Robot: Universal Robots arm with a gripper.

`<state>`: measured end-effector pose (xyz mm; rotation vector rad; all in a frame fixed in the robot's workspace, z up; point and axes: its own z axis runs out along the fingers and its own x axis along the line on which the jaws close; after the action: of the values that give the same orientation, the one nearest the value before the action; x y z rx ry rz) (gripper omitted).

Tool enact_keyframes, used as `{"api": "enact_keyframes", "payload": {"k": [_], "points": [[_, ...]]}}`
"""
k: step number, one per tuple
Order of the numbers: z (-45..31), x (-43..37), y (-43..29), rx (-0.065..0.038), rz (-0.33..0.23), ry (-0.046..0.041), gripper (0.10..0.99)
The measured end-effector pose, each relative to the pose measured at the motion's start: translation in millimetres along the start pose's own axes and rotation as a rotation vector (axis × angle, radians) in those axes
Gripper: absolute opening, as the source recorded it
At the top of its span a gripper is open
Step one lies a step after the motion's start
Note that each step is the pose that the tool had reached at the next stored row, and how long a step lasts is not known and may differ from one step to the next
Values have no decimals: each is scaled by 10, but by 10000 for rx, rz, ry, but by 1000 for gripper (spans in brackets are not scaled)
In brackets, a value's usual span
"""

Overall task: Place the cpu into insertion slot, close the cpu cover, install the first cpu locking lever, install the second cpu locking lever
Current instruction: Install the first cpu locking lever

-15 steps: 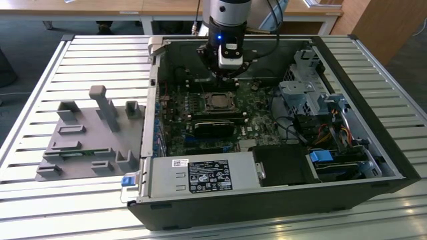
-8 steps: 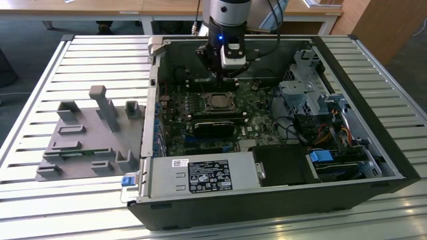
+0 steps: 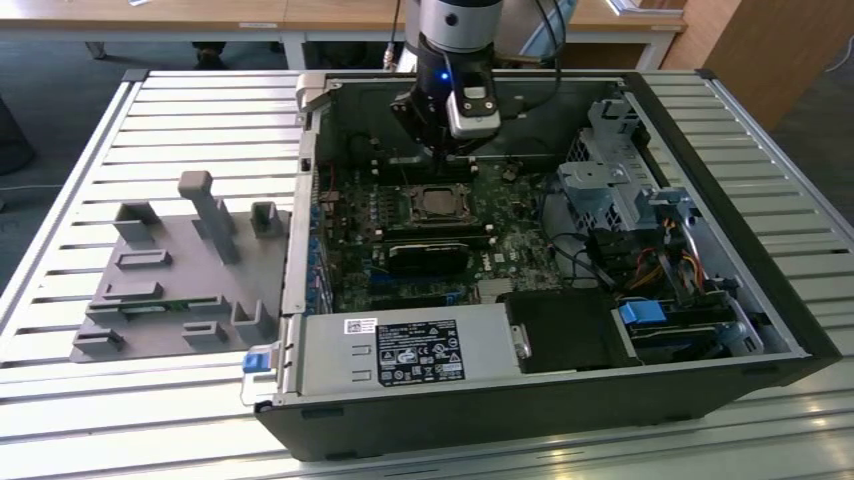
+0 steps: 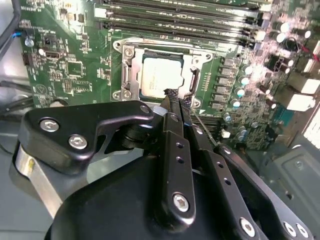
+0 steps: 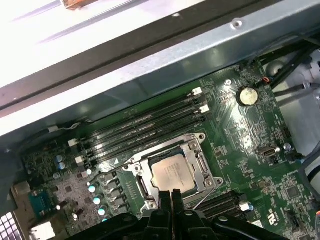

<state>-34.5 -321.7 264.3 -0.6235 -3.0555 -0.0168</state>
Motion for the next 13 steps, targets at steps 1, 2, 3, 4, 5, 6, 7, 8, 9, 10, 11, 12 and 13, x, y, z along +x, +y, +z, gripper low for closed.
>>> {"api": "enact_keyframes", "payload": {"k": [1,2,3,4,5,6,7,8,9,10,11,12,13], "points": [[0,0,0,4,-138,1,153],[0,0,0,7,-266,1,153],[1,0,0,10,-391,2,153],[1,0,0,13,-522,3,153],[1,0,0,15,-635,3,153],[1,0,0,18,-751,3,153],[1,0,0,20,-856,2,153],[2,0,0,22,-969,3,153],[2,0,0,25,-1089,3,153],[2,0,0,28,-1233,4,153],[2,0,0,32,-1388,5,153],[2,0,0,36,-1551,6,153],[2,0,0,40,-1720,7,153]]}}
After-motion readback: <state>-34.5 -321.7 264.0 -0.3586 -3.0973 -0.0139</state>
